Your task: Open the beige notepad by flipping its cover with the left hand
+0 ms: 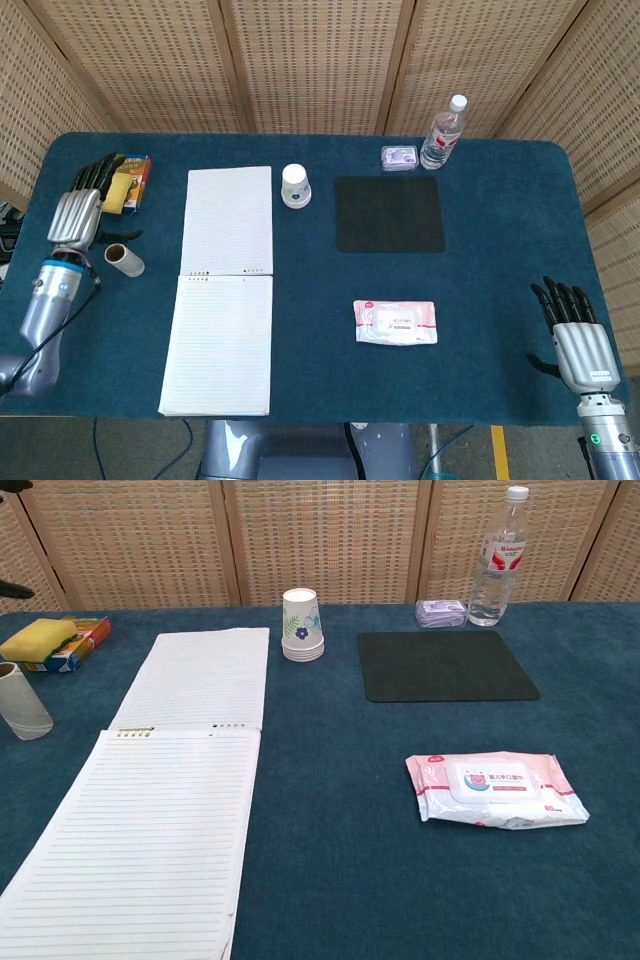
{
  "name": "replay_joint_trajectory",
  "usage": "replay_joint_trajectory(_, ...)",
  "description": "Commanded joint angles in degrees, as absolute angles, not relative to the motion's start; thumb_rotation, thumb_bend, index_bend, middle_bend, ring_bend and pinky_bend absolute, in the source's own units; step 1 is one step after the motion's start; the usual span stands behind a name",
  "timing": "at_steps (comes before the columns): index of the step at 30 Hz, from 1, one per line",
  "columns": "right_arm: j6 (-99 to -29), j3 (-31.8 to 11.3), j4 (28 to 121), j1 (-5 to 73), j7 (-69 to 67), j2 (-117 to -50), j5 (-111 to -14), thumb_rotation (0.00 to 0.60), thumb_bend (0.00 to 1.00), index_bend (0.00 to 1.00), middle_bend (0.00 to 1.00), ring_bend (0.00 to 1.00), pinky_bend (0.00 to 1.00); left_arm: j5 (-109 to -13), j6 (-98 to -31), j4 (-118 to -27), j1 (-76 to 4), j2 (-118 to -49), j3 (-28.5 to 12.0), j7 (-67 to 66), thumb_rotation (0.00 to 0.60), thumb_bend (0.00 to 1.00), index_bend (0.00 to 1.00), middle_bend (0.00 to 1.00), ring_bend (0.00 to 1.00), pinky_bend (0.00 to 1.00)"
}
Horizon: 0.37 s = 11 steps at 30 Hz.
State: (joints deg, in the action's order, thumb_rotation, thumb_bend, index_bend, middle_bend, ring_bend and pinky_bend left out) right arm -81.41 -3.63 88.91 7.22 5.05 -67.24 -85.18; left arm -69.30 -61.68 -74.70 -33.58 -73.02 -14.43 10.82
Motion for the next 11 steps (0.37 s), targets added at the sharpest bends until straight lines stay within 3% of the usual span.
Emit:
replay_joint_trajectory(1,-81.48,-3.49,88.63,7.22,4.63,-67.2,-85.46,0.6,0.0,0.0,0.0,0.0,0.0,-73.71,-71.45,-87.94,-24.24,-65.2,-7.86,3.39,0.6,0.0,0.0,0.0,0.0,0.0)
replay_joint_trajectory(6,-82.52,-3.44,88.53,6.87,3.53,-66.8,-86.16,0.6,0.0,0.0,0.0,0.0,0.0,-76.71,-79.45,-96.4,-17.73,-64.16,-3.39,-2.29,0.6,0.0,0.0,0.0,0.0,0.0)
replay_joint_trajectory(11,-83.9,-3.4,89.0,6.43,2.63,-66.23,-87.1,0.6,0.0,0.0,0.0,0.0,0.0,-78.11,-83.4,-100.19,-13.71,-64.92,-0.2,-6.48,0.6,0.0,0.0,0.0,0.0,0.0)
